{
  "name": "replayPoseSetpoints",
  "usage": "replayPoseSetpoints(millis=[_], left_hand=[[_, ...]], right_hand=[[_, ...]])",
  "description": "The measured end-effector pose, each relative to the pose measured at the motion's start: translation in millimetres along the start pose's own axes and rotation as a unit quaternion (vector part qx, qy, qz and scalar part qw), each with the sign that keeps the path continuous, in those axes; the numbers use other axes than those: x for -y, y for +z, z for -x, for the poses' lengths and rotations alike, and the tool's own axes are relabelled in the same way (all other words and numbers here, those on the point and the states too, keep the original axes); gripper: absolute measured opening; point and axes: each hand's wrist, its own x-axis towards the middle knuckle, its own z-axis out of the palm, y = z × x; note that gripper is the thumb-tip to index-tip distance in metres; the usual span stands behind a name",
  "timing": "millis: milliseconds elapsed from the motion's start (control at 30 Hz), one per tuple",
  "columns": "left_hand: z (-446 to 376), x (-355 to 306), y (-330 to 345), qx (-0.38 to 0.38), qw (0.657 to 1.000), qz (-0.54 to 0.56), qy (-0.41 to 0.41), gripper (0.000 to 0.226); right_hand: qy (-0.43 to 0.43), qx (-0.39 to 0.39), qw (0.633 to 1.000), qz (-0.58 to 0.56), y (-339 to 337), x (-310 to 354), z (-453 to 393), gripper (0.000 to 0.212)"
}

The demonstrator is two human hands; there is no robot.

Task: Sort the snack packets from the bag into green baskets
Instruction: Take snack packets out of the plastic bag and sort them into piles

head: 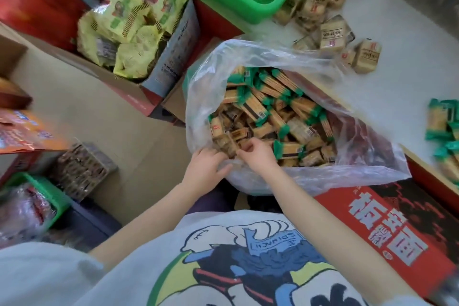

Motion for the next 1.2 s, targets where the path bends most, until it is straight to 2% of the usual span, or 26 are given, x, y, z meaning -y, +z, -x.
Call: replayPoseSetpoints(millis=[233, 400, 500, 667, 767, 833, 867, 900, 967, 1000, 1067, 1133, 1200], left_hand=[[3.6, 10.1, 3.9, -0.041, 0.999, 0.029, -0.003, 0.057], [4.2, 8.3, -1.5, -0.038, 0.998, 0.049, -0.012, 0.058], [2.6, 6.5, -2.6, -0.036, 0.997, 0.064, -0.018, 0.045], [-10.9, -17.8, -25.5, 0.029, 0.986, 0.145, -0.080, 0.029], [-30.0, -50.2, -45.1, 0.037, 0.954, 0.262, -0.141, 0.029], [-44.0, -83.9, -59.9, 0.065, 0.891, 0.416, -0.173, 0.030], [-49.9, -102.0, -67.5, 0.091, 0.853, 0.482, -0.175, 0.029], [-55.9, -118.5, -73.3, 0.109, 0.830, 0.521, -0.164, 0.027], [-69.0, -148.3, -80.7, 0.125, 0.809, 0.559, -0.132, 0.026], [-75.7, -161.7, -83.8, 0.126, 0.800, 0.574, -0.119, 0.031], [-88.6, -188.1, -89.1, 0.130, 0.780, 0.602, -0.108, 0.052], [-99.8, -214.0, -91.7, 0.135, 0.786, 0.594, -0.099, 0.066], [-110.2, -239.0, -89.0, 0.141, 0.810, 0.564, -0.075, 0.057]], right_hand=[[0.051, -0.055, 0.997, 0.027, 24.9, 8.6, -3.4, 0.031], [0.063, -0.038, 0.997, -0.038, 19.7, 11.0, -8.5, 0.032], [0.066, -0.011, 0.993, -0.095, 9.1, 12.7, -6.2, 0.037], [0.105, 0.004, 0.972, -0.210, -39.1, 3.2, 7.7, 0.043], [0.098, 0.020, 0.950, -0.297, -76.8, -10.2, 16.4, 0.045], [0.054, 0.029, 0.931, -0.360, -101.9, -16.9, 29.0, 0.035], [0.027, 0.029, 0.927, -0.373, -113.7, -19.7, 36.1, 0.030], [0.004, 0.023, 0.927, -0.375, -124.4, -22.1, 42.9, 0.029], [-0.033, -0.002, 0.921, -0.388, -144.6, -27.9, 55.8, 0.034], [-0.046, -0.014, 0.912, -0.408, -154.6, -32.4, 61.1, 0.033], [-0.057, -0.040, 0.886, -0.458, -172.8, -42.7, 68.9, 0.019], [-0.064, -0.070, 0.870, -0.483, -189.9, -52.7, 74.9, 0.012], [-0.064, -0.083, 0.867, -0.487, -203.4, -62.3, 75.9, 0.009]])
